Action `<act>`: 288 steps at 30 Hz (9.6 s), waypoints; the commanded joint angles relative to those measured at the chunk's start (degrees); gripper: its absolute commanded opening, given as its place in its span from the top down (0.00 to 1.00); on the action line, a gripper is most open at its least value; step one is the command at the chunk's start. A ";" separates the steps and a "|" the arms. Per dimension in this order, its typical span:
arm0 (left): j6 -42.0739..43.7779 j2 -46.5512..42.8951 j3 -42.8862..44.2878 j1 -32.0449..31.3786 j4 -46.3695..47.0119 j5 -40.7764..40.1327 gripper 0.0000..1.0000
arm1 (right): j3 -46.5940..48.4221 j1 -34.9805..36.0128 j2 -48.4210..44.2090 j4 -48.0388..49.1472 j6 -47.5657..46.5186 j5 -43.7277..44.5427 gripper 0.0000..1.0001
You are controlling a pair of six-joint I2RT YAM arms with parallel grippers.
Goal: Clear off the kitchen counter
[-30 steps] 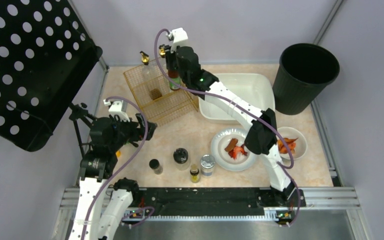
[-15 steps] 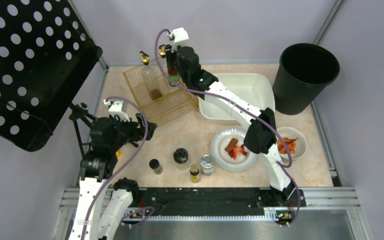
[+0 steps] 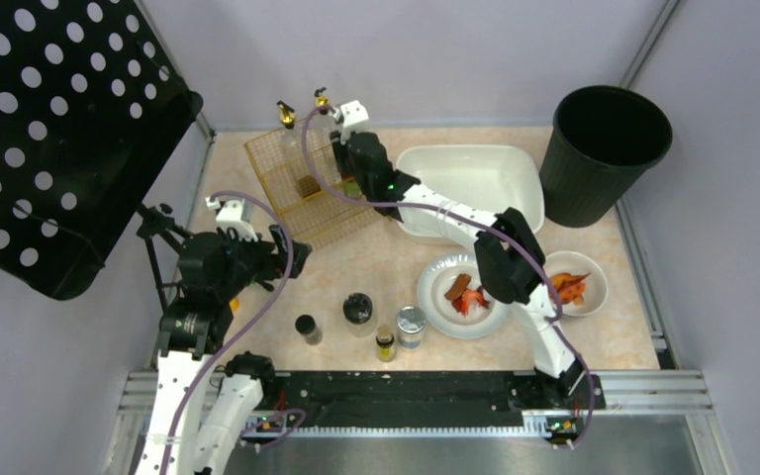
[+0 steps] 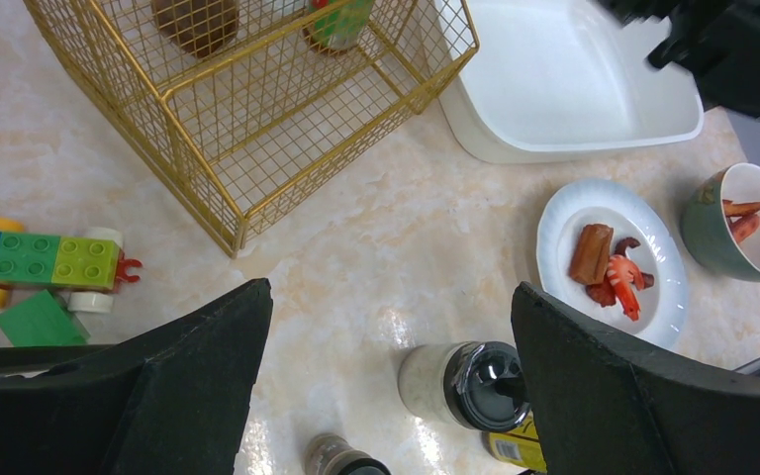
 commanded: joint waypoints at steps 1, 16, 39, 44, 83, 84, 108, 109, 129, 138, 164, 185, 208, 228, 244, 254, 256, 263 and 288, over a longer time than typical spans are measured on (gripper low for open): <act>0.32 0.16 -0.39 -0.44 2.33 0.41 0.05 | -4.16 -0.53 -4.68 12.18 -0.49 1.36 1.00; 0.31 0.49 -0.57 -0.53 2.40 0.30 0.05 | -8.30 -0.65 -4.87 12.12 0.66 1.30 0.72; -1.09 2.79 0.86 -0.53 3.26 1.90 0.05 | -15.21 1.86 -24.84 5.24 -0.66 -0.32 0.08; -2.62 3.19 1.22 -0.72 4.14 11.83 0.04 | -24.04 3.16 -37.30 -5.61 3.86 1.15 0.08; -18.89 23.03 6.99 -48.72 -8.70 -34.41 0.32 | -71.41 5.98 -74.44 -27.20 20.95 -5.85 0.11; -19.11 23.38 7.20 -49.30 -9.19 -34.61 0.32 | -71.47 5.99 -74.44 -27.10 21.09 -5.89 0.11; -21.37 29.84 9.95 -56.31 -13.93 -38.14 0.45 | -73.43 5.93 -74.59 -25.55 22.38 -6.52 0.11; -21.45 29.96 10.11 -56.45 -14.25 -38.41 0.46 | -73.57 5.99 -74.59 -25.43 22.43 -6.52 0.11; -20.72 32.37 11.15 -56.97 -14.54 -40.00 0.77 | -75.05 5.93 -75.96 -25.15 23.20 -6.67 0.12; -19.82 32.68 11.71 -57.01 -14.69 -41.15 1.00 | -75.69 5.93 -76.50 -25.16 23.69 -6.77 0.12; 3.27 41.52 47.70 -34.99 -18.06 -45.06 1.00 | -74.01 5.95 -75.13 -24.83 22.75 -8.46 0.12; 7.11 55.21 61.84 -12.32 -11.53 -36.17 1.00 | -73.54 5.94 -75.11 -22.59 21.81 -13.41 0.13; 4.24 54.46 45.67 -4.04 -3.71 -32.75 1.00 | -74.72 5.98 -77.05 -22.12 21.86 -14.44 0.13; 1.56 52.31 34.78 -4.04 -2.15 -30.25 0.68 | -72.71 5.94 -77.89 -24.05 21.51 -13.53 0.13; 2.10 50.77 40.33 -4.13 -6.51 -24.36 0.32 | -72.85 5.94 -79.06 -24.85 21.65 -13.08 0.13; 1.88 40.80 33.99 -14.29 -10.12 -15.79 0.31 | -70.18 5.99 -80.05 -29.92 20.30 -12.02 0.11; 1.81 38.75 31.76 -19.87 -10.59 -18.37 0.29 | -69.57 5.97 -80.22 -31.24 20.22 -11.87 0.11; -1.48 33.06 22.54 -35.93 -5.85 -15.77 0.15 | -68.44 5.83 -80.82 -37.98 20.67 -5.03 0.09; -2.08 45.90 25.83 -61.23 -9.19 -23.16 0.01 | -72.51 -1.00 -79.08 -38.43 28.96 -2.83 0.07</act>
